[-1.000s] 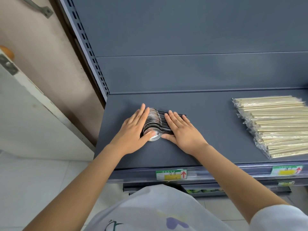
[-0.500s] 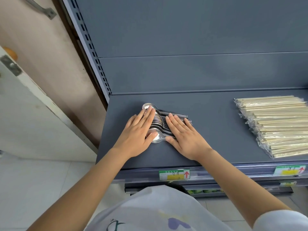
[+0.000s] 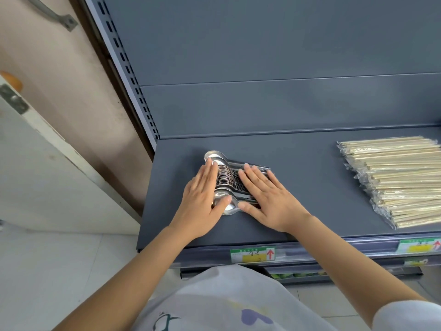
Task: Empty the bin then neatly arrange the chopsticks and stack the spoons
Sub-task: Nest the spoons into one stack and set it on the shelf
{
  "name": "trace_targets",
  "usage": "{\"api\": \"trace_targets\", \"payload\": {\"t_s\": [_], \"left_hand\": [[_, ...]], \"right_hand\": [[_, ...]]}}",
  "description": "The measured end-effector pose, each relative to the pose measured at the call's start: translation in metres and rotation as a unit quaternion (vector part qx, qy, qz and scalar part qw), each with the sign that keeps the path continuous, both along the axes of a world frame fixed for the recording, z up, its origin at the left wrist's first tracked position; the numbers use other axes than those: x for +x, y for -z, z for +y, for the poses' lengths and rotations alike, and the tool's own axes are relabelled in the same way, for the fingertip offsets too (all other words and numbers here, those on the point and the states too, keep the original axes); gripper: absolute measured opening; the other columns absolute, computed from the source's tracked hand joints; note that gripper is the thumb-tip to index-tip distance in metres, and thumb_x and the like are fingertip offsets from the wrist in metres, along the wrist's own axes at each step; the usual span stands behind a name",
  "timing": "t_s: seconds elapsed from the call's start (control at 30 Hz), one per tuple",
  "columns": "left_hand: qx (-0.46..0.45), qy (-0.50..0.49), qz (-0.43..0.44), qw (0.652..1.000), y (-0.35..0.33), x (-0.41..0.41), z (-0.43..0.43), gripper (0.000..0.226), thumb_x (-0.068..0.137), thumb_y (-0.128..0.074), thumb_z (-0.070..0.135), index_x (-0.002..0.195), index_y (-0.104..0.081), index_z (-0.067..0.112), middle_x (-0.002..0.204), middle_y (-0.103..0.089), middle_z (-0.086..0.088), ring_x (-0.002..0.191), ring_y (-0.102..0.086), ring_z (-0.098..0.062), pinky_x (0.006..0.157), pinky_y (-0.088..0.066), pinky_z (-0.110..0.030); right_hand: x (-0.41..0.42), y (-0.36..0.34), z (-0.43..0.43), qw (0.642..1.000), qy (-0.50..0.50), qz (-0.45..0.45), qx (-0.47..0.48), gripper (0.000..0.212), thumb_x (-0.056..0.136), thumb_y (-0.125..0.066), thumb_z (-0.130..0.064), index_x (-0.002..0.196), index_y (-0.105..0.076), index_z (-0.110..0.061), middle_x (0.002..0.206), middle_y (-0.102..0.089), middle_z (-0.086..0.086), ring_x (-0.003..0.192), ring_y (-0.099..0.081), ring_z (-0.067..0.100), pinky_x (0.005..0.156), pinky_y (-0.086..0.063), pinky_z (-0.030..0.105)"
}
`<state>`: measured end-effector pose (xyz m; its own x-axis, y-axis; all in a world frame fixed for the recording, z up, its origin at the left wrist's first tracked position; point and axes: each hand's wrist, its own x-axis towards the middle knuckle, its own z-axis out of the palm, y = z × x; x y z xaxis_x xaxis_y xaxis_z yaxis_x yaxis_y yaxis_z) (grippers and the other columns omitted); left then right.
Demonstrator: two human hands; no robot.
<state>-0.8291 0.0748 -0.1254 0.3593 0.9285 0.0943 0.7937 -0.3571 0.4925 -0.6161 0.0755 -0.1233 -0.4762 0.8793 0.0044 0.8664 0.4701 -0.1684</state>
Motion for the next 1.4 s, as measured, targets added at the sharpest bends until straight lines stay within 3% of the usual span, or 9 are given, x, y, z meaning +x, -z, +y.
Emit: {"api": "trace_targets", "payload": {"t_s": [0.13, 0.3, 0.4, 0.53, 0.63, 0.77, 0.9, 1.13, 1.4], "left_hand": [[-0.109, -0.170, -0.254, 0.946, -0.018, 0.008, 0.027, 0.070, 0.095, -0.052, 0.040, 0.152, -0.018, 0.015, 0.154, -0.024, 0.002, 0.140, -0.026, -0.012, 0.112, -0.020, -0.025], [-0.247, -0.185, -0.283, 0.908, -0.031, 0.005, 0.078, 0.026, 0.090, -0.062, 0.024, 0.114, -0.062, 0.013, 0.108, -0.066, -0.004, 0.105, -0.062, -0.023, 0.094, -0.050, -0.040], [-0.268, -0.146, -0.268, 0.914, -0.037, 0.004, 0.085, 0.007, 0.091, -0.062, 0.015, 0.094, -0.066, 0.011, 0.089, -0.066, -0.006, 0.085, -0.062, -0.021, 0.076, -0.055, -0.034], [-0.295, -0.126, -0.233, 0.918, -0.045, 0.003, 0.084, 0.016, 0.091, -0.062, 0.022, 0.100, -0.063, 0.009, 0.098, -0.066, -0.007, 0.084, -0.067, -0.023, 0.067, -0.060, -0.039], [-0.343, -0.083, -0.221, 0.909, -0.049, 0.000, 0.077, 0.031, 0.085, -0.071, 0.025, 0.111, -0.059, 0.012, 0.104, -0.065, -0.006, 0.093, -0.068, -0.022, 0.065, -0.060, -0.038], [-0.365, -0.037, -0.241, 0.898, -0.049, -0.009, 0.071, 0.056, 0.071, -0.085, 0.024, 0.118, -0.056, 0.018, 0.113, -0.066, -0.005, 0.098, -0.067, -0.016, 0.081, -0.058, -0.039], [-0.320, 0.018, -0.018, 0.947, -0.048, -0.013, 0.064, 0.130, 0.036, -0.087, 0.055, 0.146, -0.022, 0.031, 0.141, -0.034, 0.018, 0.127, -0.038, -0.004, 0.108, -0.037, -0.033], [-0.194, 0.034, -0.025, 0.980, -0.043, -0.011, 0.063, 0.026, 0.074, -0.074, 0.031, 0.094, -0.059, 0.030, 0.084, -0.064, 0.011, 0.074, -0.060, -0.009, 0.075, -0.053, -0.041], [-0.080, 0.033, -0.017, 0.996, -0.027, -0.015, 0.070, 0.038, 0.091, -0.057, 0.029, 0.128, -0.050, 0.022, 0.111, -0.056, 0.006, 0.099, -0.053, -0.014, 0.087, -0.047, -0.037]], "right_hand": [[0.004, -0.007, 0.021, 0.993, 0.081, 0.077, -0.031, 0.084, 0.088, -0.003, -0.069, 0.153, -0.005, -0.015, 0.160, 0.000, -0.001, 0.147, 0.003, 0.013, 0.119, 0.003, 0.033], [0.008, -0.010, 0.053, 0.982, 0.148, 0.102, -0.057, 0.049, 0.097, -0.047, -0.041, 0.137, -0.049, -0.014, 0.138, -0.048, 0.005, 0.129, -0.039, 0.025, 0.106, -0.027, 0.033], [0.007, -0.014, 0.065, 0.974, 0.134, 0.160, -0.093, 0.025, 0.092, -0.059, -0.035, 0.108, -0.066, -0.017, 0.103, -0.060, 0.003, 0.104, -0.052, 0.022, 0.089, -0.039, 0.029], [0.005, -0.019, 0.068, 0.971, 0.105, 0.169, -0.132, 0.014, 0.091, -0.060, -0.032, 0.092, -0.062, -0.018, 0.080, -0.055, -0.005, 0.078, -0.050, 0.015, 0.073, -0.041, 0.028], [0.001, -0.022, 0.061, 0.977, 0.085, 0.161, -0.111, 0.038, 0.088, -0.054, -0.054, 0.101, -0.060, -0.018, 0.091, -0.054, -0.004, 0.089, -0.049, 0.013, 0.082, -0.043, 0.030], [-0.007, -0.026, 0.045, 0.993, 0.025, 0.070, -0.089, 0.107, 0.052, -0.057, -0.087, 0.137, -0.043, -0.023, 0.118, -0.046, -0.008, 0.112, -0.042, 0.012, 0.102, -0.034, 0.031], [-0.008, -0.024, 0.041, 0.998, -0.007, -0.024, -0.054, 0.133, 0.042, -0.051, -0.093, 0.148, -0.023, -0.018, 0.136, -0.034, -0.007, 0.125, -0.031, 0.014, 0.110, -0.025, 0.033], [-0.012, -0.028, 0.051, 0.997, -0.017, 0.029, -0.077, 0.052, 0.082, -0.057, -0.062, 0.106, -0.049, -0.017, 0.101, -0.053, -0.002, 0.093, -0.052, 0.019, 0.078, -0.044, 0.033], [-0.022, -0.016, 0.067, 0.999, -0.014, -0.008, 0.035, 0.060, 0.089, -0.039, -0.060, 0.105, -0.058, -0.005, 0.098, -0.059, 0.009, 0.089, -0.058, 0.029, 0.071, -0.042, 0.034]]}}
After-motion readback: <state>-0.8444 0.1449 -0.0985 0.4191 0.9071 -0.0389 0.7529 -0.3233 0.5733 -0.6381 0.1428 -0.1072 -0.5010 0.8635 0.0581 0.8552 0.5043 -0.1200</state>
